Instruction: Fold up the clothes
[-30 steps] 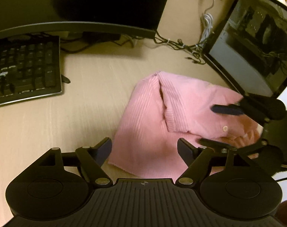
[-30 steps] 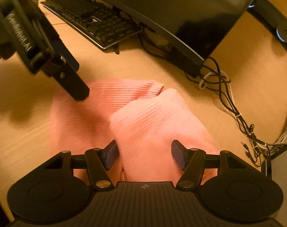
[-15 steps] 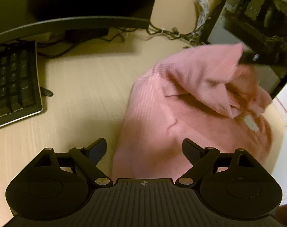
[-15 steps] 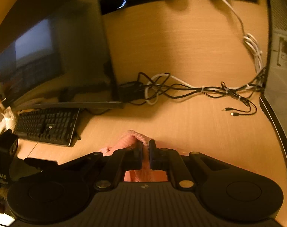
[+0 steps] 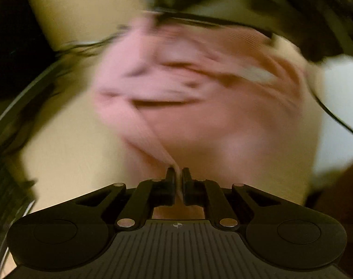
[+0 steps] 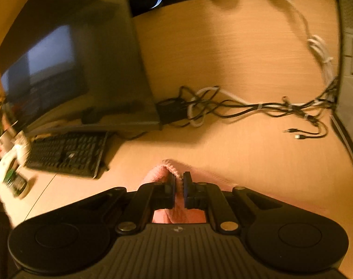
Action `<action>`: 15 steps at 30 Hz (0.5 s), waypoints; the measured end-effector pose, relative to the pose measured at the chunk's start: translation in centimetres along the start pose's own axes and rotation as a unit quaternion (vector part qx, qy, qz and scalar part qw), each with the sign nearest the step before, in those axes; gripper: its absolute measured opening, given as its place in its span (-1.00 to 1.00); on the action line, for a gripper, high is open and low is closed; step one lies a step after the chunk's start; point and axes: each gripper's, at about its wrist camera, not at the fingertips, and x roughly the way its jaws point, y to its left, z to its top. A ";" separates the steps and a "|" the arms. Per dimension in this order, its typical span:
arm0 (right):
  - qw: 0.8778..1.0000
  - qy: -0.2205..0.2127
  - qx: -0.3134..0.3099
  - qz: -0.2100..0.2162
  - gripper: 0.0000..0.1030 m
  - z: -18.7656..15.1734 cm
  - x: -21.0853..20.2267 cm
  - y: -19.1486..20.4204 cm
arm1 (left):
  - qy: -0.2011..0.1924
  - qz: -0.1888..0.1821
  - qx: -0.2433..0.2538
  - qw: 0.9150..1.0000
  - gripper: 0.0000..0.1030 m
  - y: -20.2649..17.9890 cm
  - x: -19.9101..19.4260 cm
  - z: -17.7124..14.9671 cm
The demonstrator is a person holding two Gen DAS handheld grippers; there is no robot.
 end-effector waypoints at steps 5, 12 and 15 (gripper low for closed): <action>0.996 0.079 -0.022 0.041 -0.82 -3.2 2.8 2.0 | 0.000 -0.075 -0.045 0.996 -0.14 0.5 0.6 -0.5; 0.990 0.129 0.020 0.053 -0.57 -6.7 4.2 1.7 | -0.011 -0.164 -0.151 0.975 0.22 4.0 0.3 -1.8; 0.994 0.095 -0.020 0.052 0.04 -6.7 -0.5 1.6 | -0.023 -0.183 -0.175 0.967 0.31 5.3 -0.9 -2.2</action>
